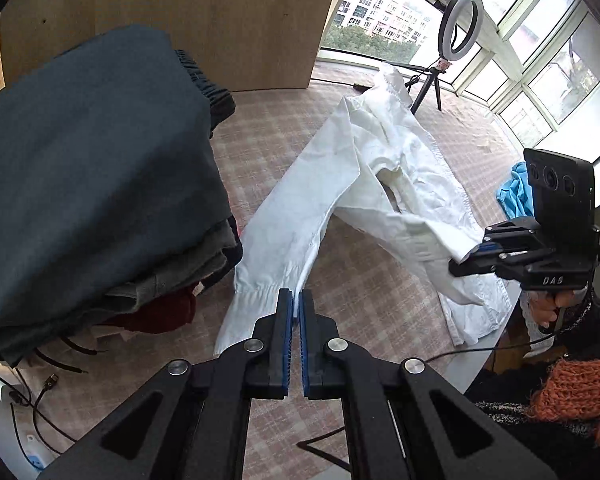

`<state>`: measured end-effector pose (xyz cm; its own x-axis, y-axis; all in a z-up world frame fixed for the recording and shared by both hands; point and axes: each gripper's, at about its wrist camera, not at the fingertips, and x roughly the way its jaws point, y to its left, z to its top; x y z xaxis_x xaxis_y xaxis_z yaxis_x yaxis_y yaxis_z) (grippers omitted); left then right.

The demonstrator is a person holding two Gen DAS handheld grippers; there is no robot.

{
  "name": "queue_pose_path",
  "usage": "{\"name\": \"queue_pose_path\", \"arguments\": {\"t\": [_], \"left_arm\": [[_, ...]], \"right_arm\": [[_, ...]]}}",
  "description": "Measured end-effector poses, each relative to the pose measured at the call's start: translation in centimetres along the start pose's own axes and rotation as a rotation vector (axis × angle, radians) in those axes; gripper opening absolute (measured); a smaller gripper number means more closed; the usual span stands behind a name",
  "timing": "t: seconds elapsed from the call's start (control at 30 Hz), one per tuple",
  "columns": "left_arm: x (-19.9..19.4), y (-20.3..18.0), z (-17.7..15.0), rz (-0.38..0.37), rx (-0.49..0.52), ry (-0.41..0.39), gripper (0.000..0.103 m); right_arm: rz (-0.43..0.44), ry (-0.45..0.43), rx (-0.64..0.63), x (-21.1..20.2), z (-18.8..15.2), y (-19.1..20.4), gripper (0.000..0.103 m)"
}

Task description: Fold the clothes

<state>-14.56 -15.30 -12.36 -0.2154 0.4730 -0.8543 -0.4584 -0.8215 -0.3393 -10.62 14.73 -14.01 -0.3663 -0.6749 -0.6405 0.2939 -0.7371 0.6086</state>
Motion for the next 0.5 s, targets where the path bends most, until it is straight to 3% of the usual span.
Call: {"name": "queue_pose_path", "arguments": {"t": [0.07, 0.13, 0.33, 0.5], "left_arm": [[-0.1, 0.7, 0.0, -0.022, -0.036, -0.007, 0.003], [0.0, 1.5, 0.1, -0.039, -0.069, -0.012, 0.003], [0.8, 2.8, -0.2, -0.074, -0.101, -0.013, 0.003], [1.9, 4.1, -0.4, -0.049, -0.109, 0.016, 0.0]], "right_arm": [[0.065, -0.118, 0.064, -2.5, 1.6, 0.4, 0.007], [0.105, -0.157, 0.081, -2.0, 2.6, 1.4, 0.007], [0.129, -0.049, 0.073, 7.1, 2.0, 2.6, 0.007], [0.103, 0.012, 0.045, 13.7, 1.8, 2.8, 0.007]]}}
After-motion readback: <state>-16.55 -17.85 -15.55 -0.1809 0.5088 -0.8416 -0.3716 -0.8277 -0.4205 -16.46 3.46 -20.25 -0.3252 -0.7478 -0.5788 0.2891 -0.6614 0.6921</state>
